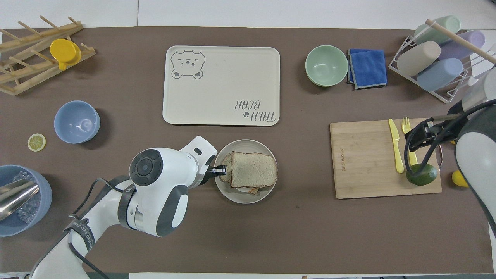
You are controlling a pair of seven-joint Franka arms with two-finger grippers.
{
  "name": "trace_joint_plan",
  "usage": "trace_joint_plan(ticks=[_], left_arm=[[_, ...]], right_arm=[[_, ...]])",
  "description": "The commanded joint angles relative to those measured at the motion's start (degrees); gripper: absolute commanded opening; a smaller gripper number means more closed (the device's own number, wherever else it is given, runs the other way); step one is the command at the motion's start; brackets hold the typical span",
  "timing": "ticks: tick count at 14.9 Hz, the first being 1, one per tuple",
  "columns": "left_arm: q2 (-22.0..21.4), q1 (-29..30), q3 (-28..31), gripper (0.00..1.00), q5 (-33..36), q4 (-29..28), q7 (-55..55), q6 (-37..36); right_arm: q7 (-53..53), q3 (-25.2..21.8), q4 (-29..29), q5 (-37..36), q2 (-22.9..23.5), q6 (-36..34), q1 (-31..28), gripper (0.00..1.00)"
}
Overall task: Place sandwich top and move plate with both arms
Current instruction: 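Grasp the rim of the white plate with the left gripper, then slide the plate with the left gripper onto the bear tray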
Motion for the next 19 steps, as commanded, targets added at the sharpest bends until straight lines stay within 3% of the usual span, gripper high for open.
trace_joint_plan(ticks=[1, 4, 8, 11, 16, 19], left_arm=[[0.7, -0.2, 0.7, 0.0, -0.7, -0.4, -0.1, 0.7], [-0.5, 1.9, 0.7, 0.0, -0.7, 1.1, 0.2, -0.7], [1.0, 7.8, 0.8, 0.0, -0.8, 16.4, 1.2, -17.7], [3.9, 10.2, 0.9, 0.0, -0.8, 22.5, 0.8, -19.2], [17.1, 15.1, 0.9, 0.0, -0.5, 39.9, 0.8, -21.2], [27.2, 16.6, 1.0, 0.0, 0.7, 49.6, 0.9, -22.1]], right_arm=[[-1.5, 0.5, -0.6, 1.4, -1.1, -0.1, -0.9, 1.0], [-1.5, 0.5, -0.8, 1.4, -1.4, 0.1, -0.4, 1.0], [-3.4, 0.0, -0.3, 1.9, -1.3, 0.9, -1.1, 1.0], [-3.5, 0.1, -0.3, 1.9, -1.4, 0.8, -0.7, 1.0], [-3.4, 0.1, -0.3, 1.9, -1.5, 0.9, -0.7, 1.0], [-3.3, 0.1, -0.3, 1.9, -1.5, 0.9, -0.5, 1.0]])
